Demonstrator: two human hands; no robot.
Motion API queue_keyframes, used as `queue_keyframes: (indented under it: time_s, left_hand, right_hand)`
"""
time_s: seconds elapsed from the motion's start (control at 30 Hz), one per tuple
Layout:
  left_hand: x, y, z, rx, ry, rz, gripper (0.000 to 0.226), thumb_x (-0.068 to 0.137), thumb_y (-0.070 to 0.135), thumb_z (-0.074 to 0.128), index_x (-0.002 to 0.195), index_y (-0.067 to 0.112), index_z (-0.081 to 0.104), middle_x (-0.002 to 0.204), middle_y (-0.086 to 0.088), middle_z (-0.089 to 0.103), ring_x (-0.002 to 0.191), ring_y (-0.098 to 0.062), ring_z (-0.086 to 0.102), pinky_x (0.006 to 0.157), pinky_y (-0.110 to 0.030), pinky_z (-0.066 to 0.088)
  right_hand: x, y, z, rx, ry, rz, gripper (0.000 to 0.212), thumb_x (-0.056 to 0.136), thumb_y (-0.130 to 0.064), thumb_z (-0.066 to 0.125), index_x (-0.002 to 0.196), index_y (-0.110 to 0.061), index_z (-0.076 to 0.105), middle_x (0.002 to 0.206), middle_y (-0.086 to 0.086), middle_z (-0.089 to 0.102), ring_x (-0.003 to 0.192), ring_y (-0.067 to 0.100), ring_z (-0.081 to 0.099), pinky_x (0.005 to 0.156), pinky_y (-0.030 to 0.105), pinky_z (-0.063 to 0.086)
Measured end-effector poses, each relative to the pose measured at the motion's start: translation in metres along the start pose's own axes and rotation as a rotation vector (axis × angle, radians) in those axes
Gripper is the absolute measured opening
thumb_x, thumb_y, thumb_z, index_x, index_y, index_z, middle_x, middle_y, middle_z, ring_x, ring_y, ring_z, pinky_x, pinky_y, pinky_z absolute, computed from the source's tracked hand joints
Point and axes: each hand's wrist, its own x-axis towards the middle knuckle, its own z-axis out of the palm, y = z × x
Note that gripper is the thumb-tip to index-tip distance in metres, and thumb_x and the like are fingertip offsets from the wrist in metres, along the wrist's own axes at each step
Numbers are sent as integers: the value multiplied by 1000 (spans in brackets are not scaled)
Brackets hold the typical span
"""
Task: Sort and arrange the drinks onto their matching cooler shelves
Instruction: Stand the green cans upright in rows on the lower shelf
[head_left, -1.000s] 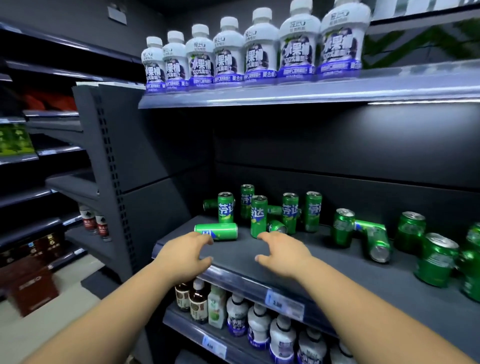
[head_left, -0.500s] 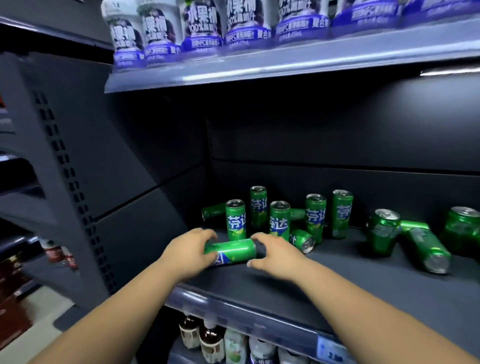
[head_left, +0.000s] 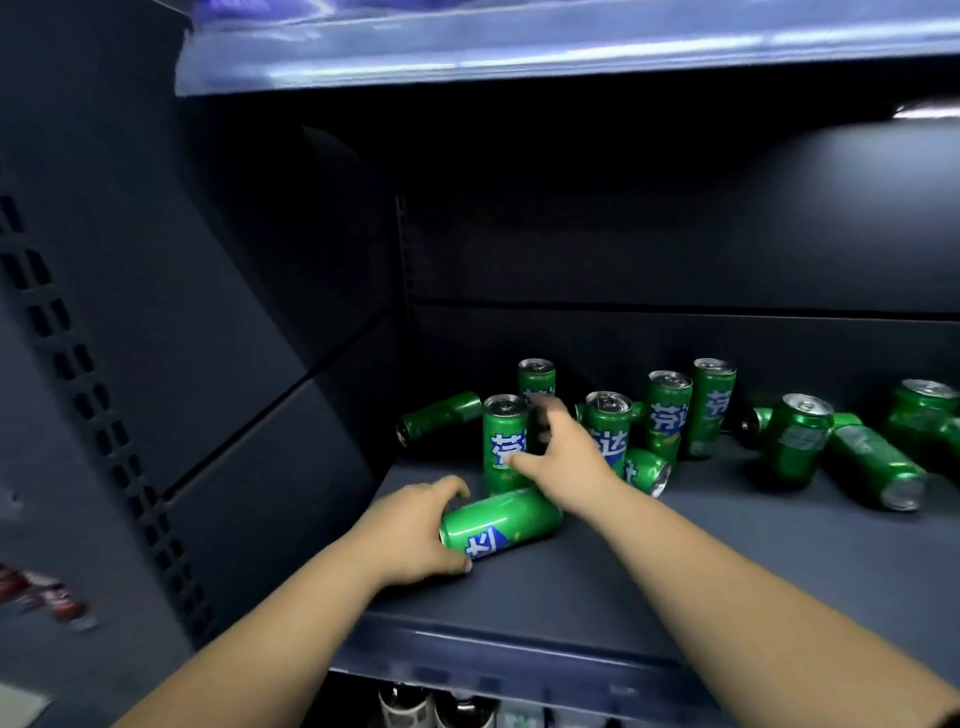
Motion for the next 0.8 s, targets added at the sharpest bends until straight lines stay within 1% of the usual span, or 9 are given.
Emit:
queue_keyframes:
  time_s: [0.13,0.23,0.3,0.33,0.4,0.47,0.57,0.67,0.8]
  left_hand:
    - [-6,-3,-17,-260,125,30,73,52,56,78,116,42,45,104,11,63,89,-12,62,82,-31,52]
    - [-11,1,-32,-446,264,46,71,48,58,78,109,46,46,98,14,64,86,-8,65,82,-32,54]
    - [-12,7,-38,-526,327,61,68,48,53,80,107,45,47,94,13,65,84,-8,66,80,-33,54]
    - [-12,11,-40,-548,349,70,66,50,49,81,107,44,47,92,12,65,83,-7,65,79,-32,54]
    - [-13,20,-39,-560,377,73,64,55,41,84,108,43,48,92,12,64,83,-1,62,77,-28,52]
    - [-15,28,-35,-590,394,60,63,58,35,86,109,41,50,94,12,64,84,3,61,78,-25,51]
    - [-18,40,-30,-622,398,36,60,58,35,85,107,41,50,95,12,65,88,-3,64,81,-27,52]
    - [-25,55,-25,-629,403,17,58,62,33,89,105,41,51,95,9,67,90,-10,65,80,-29,53]
    - [-41,79,-16,-663,403,-8,58,67,25,89,111,35,53,98,8,68,94,-7,64,83,-22,49]
  right_hand:
    - [17,-13,6,25,-4,24,76,81,-24,82,146,-21,43,125,3,64,113,20,61,90,24,43]
    - [16,-13,5,38,36,26,70,78,-20,85,139,-17,50,115,0,65,103,15,61,84,21,41]
    - [8,-12,0,65,51,30,70,76,-17,87,136,-15,52,113,-4,62,103,12,59,85,18,41]
    - [3,-10,-3,78,48,34,69,75,-16,88,135,-16,53,114,-5,61,105,13,60,88,19,43]
    - [-8,-6,-13,114,19,45,67,72,-17,90,129,-22,54,115,-4,64,105,17,65,96,35,52]
    - [-22,-2,-24,133,-8,47,69,62,-30,91,120,-31,54,116,-2,66,106,21,68,96,48,55]
    - [-41,7,-40,129,-44,43,72,47,-53,83,111,-42,55,118,-4,66,109,18,67,96,47,55]
    - [-64,11,-52,120,-84,11,73,46,-55,83,113,-42,56,119,-7,67,110,16,66,97,47,54]
    - [-92,14,-66,115,-142,-38,80,48,-58,84,120,-38,56,123,-10,65,115,13,64,101,46,52]
